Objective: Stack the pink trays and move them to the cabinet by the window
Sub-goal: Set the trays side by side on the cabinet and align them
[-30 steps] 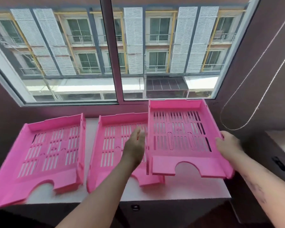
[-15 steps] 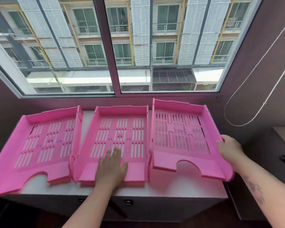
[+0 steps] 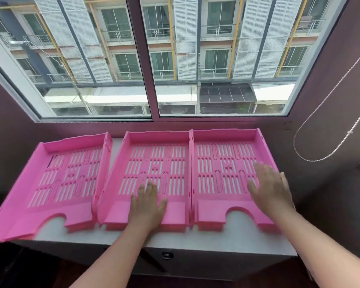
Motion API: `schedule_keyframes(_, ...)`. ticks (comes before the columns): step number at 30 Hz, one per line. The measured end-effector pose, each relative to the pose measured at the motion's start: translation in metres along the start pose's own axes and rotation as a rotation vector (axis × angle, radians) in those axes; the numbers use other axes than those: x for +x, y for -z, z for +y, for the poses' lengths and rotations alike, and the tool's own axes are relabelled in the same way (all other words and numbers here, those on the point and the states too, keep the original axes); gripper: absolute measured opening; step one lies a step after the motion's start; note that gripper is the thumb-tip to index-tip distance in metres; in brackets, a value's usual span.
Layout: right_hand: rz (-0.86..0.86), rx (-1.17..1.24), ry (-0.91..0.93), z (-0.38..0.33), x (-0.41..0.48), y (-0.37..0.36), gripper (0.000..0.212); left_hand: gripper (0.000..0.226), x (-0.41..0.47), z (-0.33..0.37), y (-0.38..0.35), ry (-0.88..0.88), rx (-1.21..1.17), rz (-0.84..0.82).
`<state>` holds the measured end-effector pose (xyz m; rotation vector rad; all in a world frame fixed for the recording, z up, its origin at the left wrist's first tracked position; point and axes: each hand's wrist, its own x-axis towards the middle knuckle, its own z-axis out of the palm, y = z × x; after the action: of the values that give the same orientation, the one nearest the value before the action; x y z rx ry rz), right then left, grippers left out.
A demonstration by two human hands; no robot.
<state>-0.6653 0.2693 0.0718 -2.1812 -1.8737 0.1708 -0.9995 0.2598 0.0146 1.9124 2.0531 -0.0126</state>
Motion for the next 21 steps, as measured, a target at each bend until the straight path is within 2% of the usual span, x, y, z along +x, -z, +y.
schedule_keyframes(2,-0.154,-0.003,0.147,-0.022,-0.026,-0.019,0.061,0.074,-0.012,0.006,-0.005,-0.044,-0.045,0.030)
schedule_keyframes(5,-0.353,-0.041,0.193,-0.042,-0.049,-0.053,0.065,0.073,-0.027,0.019,-0.015,-0.156,-0.063,0.030)
schedule_keyframes(9,-0.344,-0.093,0.200,-0.043,-0.038,-0.068,0.071,0.066,-0.021,0.024,-0.016,-0.169,0.006,0.059)
schedule_keyframes(21,-0.339,-0.121,0.213,-0.047,-0.017,-0.076,0.071,0.069,0.010,0.019,-0.009,-0.202,0.016,0.099)
